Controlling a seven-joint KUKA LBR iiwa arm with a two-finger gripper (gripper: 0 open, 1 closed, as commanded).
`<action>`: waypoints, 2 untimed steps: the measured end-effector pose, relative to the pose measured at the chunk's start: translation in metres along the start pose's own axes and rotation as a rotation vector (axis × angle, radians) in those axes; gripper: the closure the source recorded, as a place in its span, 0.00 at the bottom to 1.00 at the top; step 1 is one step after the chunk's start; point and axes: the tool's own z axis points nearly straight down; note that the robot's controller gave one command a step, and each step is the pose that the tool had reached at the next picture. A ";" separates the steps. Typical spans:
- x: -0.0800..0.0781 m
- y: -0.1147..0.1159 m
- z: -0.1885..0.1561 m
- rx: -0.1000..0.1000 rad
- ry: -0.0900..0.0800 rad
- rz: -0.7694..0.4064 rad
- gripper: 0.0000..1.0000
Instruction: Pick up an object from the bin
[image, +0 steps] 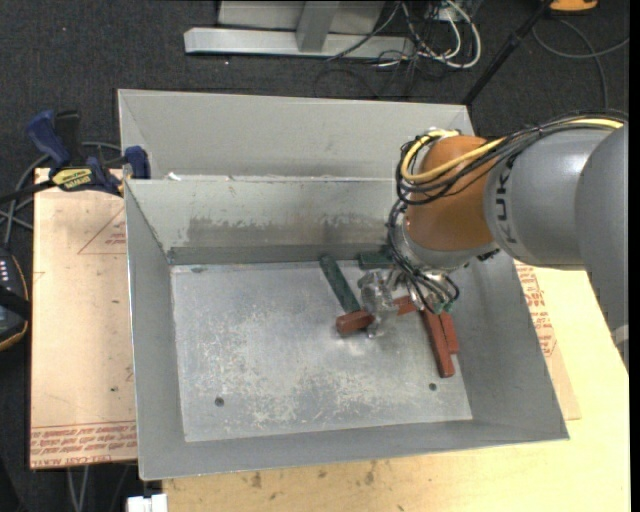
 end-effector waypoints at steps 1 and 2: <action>0.019 0.010 -0.033 -0.002 0.003 -0.219 1.00; 0.011 0.014 -0.145 0.001 -0.007 -0.174 1.00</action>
Offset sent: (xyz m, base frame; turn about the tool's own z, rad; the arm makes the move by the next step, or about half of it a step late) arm -0.0211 0.0060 0.0324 -0.2205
